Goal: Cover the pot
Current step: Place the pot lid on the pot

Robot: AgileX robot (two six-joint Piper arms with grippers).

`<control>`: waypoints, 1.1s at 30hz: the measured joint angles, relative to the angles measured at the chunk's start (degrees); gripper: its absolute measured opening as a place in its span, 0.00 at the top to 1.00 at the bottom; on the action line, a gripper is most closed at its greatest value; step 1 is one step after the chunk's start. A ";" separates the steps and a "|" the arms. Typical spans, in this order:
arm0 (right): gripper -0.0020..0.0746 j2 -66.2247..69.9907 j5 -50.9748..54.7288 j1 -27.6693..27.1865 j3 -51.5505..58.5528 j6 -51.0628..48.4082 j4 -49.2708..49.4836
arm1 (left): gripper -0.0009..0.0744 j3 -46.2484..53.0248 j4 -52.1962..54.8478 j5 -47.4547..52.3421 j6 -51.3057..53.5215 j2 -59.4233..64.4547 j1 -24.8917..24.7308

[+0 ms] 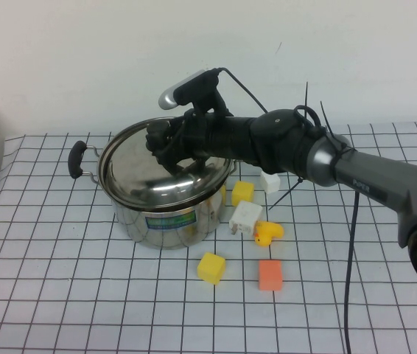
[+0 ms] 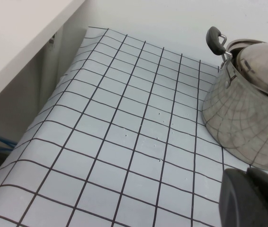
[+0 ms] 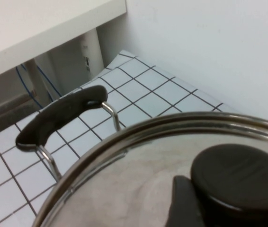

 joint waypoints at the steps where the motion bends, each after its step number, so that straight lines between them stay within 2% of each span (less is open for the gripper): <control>1: 0.40 0.09 0.00 0.00 -0.25 0.00 0.12 | 0.99 0.00 0.00 0.00 0.00 0.00 0.00; 6: 0.41 0.12 -0.47 0.14 -0.50 -0.83 0.73 | 0.99 0.00 0.00 0.00 0.00 0.00 0.00; 10: 0.51 0.46 -0.47 0.18 -0.77 -1.45 1.09 | 0.99 0.00 0.00 0.00 0.00 0.00 0.00; 25: 0.52 1.03 -1.57 0.18 -3.45 -9.15 3.64 | 0.99 0.00 0.00 0.00 0.00 0.00 0.00; 33: 0.52 1.15 -2.14 0.18 -4.49 -10.00 4.16 | 0.99 0.00 0.00 0.00 0.00 0.00 0.00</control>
